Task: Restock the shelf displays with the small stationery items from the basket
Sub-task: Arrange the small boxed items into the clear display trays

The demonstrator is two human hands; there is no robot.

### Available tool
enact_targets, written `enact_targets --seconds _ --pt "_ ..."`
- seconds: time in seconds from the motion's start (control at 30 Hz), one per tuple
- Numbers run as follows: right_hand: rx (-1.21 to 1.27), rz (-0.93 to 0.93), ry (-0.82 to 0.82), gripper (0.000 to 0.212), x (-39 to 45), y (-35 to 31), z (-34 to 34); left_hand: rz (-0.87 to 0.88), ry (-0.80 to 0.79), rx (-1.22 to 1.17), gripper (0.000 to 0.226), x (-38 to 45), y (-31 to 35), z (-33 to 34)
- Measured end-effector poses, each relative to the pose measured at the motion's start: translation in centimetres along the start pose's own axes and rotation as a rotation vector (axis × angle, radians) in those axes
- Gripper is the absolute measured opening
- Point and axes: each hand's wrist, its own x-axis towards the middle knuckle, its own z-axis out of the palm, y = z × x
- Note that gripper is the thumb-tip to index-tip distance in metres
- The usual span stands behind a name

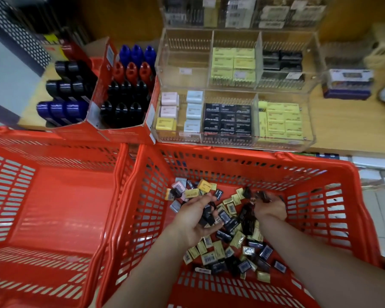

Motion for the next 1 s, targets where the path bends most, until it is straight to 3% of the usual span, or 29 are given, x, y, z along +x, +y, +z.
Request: enact_targets --seconds 0.1,0.23,0.33,0.47,0.63,0.8,0.87,1.0 --pt "0.057 0.147 -0.090 0.055 -0.8 -0.1 -0.5 0.026 0.042 -0.033 0.019 -1.1 0.7 -0.1" --pt "0.157 0.180 -0.208 0.056 0.2 0.2 -0.1 0.031 0.087 -0.027 0.021 -0.5 0.8 -0.9" --pt "-0.005 0.146 -0.164 0.061 1.3 0.1 -0.1 0.008 0.106 -0.034 0.019 0.9 0.3 -1.6" --pt "-0.044 0.028 -0.223 0.037 2.7 1.1 1.4 -0.034 0.100 -0.011 0.013 2.3 -0.4 -2.1" --pt "-0.331 -0.068 -0.040 0.036 1.9 0.1 3.1 -0.015 0.086 -0.003 0.020 2.9 -0.3 -1.8" --pt "-0.112 -0.127 0.017 0.041 -0.1 1.1 2.6 0.059 0.054 0.067 0.008 1.7 0.8 -1.3" --pt "0.011 -0.223 -0.071 0.039 -1.8 1.2 1.2 0.138 0.048 0.141 0.004 0.1 1.3 -1.0" --pt "0.386 -0.340 -0.456 0.018 -7.2 -0.6 -4.3 0.324 -0.039 0.341 0.007 -5.5 3.3 0.6"
